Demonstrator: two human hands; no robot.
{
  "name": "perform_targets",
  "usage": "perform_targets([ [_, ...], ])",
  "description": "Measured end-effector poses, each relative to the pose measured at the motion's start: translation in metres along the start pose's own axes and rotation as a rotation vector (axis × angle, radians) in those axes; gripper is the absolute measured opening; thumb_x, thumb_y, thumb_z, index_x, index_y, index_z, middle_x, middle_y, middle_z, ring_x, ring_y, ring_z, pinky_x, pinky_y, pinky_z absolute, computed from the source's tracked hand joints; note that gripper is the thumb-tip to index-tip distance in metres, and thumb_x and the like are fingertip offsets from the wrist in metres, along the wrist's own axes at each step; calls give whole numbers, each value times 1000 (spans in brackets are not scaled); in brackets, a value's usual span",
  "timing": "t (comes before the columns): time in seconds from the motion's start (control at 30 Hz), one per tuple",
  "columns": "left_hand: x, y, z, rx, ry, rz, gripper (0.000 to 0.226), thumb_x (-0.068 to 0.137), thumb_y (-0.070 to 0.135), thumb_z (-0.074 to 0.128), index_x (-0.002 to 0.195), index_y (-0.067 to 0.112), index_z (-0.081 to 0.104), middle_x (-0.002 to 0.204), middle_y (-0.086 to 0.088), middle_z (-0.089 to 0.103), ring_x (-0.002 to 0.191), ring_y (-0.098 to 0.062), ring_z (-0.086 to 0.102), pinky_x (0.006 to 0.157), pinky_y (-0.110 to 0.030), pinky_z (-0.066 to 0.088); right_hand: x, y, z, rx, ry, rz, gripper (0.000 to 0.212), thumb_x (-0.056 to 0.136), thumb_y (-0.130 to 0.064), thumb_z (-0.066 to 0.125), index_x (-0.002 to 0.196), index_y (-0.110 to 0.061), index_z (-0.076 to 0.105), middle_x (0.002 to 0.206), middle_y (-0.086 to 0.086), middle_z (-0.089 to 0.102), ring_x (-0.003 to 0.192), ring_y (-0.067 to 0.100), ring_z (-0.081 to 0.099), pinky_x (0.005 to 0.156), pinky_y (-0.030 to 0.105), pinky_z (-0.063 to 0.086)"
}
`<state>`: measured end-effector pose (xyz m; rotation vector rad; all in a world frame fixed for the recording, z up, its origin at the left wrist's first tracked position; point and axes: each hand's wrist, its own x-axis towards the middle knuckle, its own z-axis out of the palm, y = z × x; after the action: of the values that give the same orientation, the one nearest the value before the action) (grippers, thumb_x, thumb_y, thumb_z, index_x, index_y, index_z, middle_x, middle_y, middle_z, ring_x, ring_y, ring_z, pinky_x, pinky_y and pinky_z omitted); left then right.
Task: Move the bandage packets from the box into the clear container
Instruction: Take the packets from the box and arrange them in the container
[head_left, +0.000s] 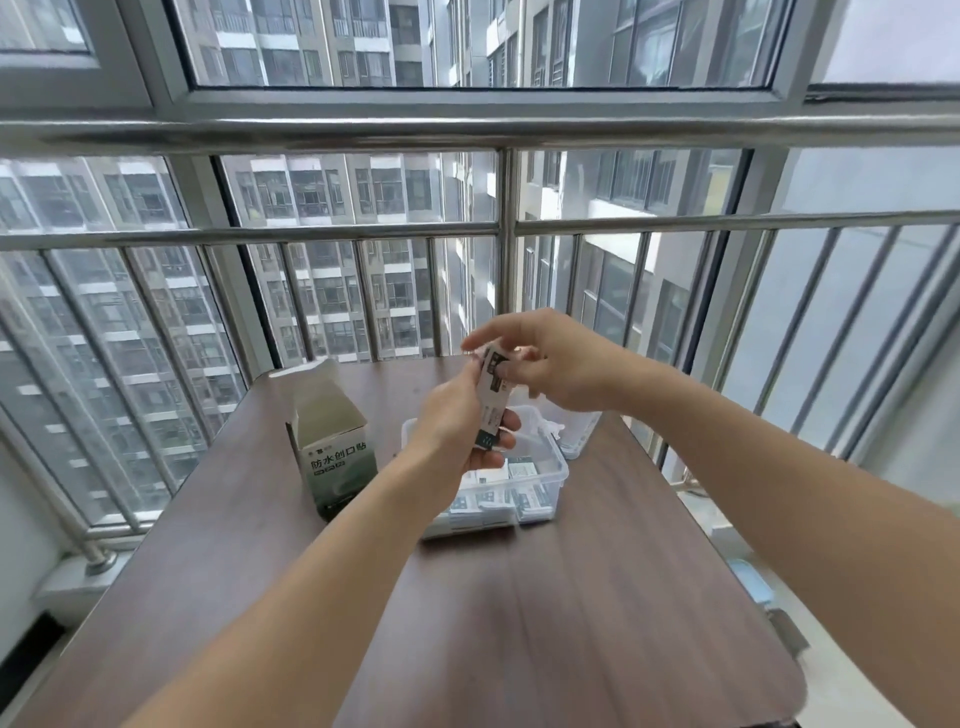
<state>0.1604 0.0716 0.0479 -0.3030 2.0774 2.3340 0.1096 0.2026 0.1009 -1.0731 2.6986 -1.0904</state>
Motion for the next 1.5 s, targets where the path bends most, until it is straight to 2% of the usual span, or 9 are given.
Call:
perform_targets([
  [0.13,9,-7,-3,-59,-52,1,53,107,53,29,106,13,64,69,-8,61,53,-16,53,41,-24,44,8,12,0,245,-31,66,30,95,4,59,121,-8,68,103,8,69,87,17,72,76,25,60],
  [0.33,23,-14,-5,-52,-101,-44,57,107,54,23,109,12,62,76,-14,64,56,-21,61,42,-26,47,28,26,4,163,-151,128,21,96,1,58,115,-6,66,101,11,72,92,23,73,77,31,62],
  [0.43,30,-17,-17,289,-11,83,60,103,63,25,112,17,63,93,-12,73,74,-25,73,53,-39,59,40,34,-5,163,-190,179,20,96,1,59,113,-6,67,99,10,73,89,23,73,78,32,62],
  [0.53,39,-28,-38,919,106,533,40,104,49,39,111,21,66,100,7,69,94,-16,66,83,-45,56,52,45,-13,-49,-286,244,18,95,0,62,104,-14,69,93,2,74,87,18,71,77,28,60],
  [0.73,43,-41,-45,1373,-212,652,42,98,37,37,108,20,74,122,10,68,112,-15,61,95,-36,48,70,58,11,-510,-534,264,23,92,-2,64,97,-24,68,92,-7,68,79,11,63,62,21,51],
  [0.9,50,-58,-50,1426,-268,630,51,92,41,27,81,15,69,96,0,73,90,-24,63,82,-41,51,71,57,28,-697,-580,201,26,90,-3,63,107,-21,71,94,-6,68,93,19,66,77,30,54],
  [1.03,52,-65,-52,1451,-274,618,47,93,42,26,67,16,55,74,-5,65,74,-28,56,73,-44,49,70,58,38,-805,-601,168,31,93,-4,60,118,-22,68,107,-1,63,92,20,59,67,26,46],
  [1.33,50,-66,-53,1398,-263,639,51,92,41,22,64,7,49,68,-9,57,67,-30,50,68,-47,46,59,67,59,-902,-651,119,45,92,-14,68,136,-19,58,111,-3,62,92,18,53,73,27,40],
  [1.5,50,-66,-53,1377,-291,638,53,96,41,24,70,8,57,77,-6,63,74,-27,55,72,-46,46,58,74,63,-852,-681,134,57,90,-13,71,141,-21,49,131,2,61,111,23,58,78,30,42],
])
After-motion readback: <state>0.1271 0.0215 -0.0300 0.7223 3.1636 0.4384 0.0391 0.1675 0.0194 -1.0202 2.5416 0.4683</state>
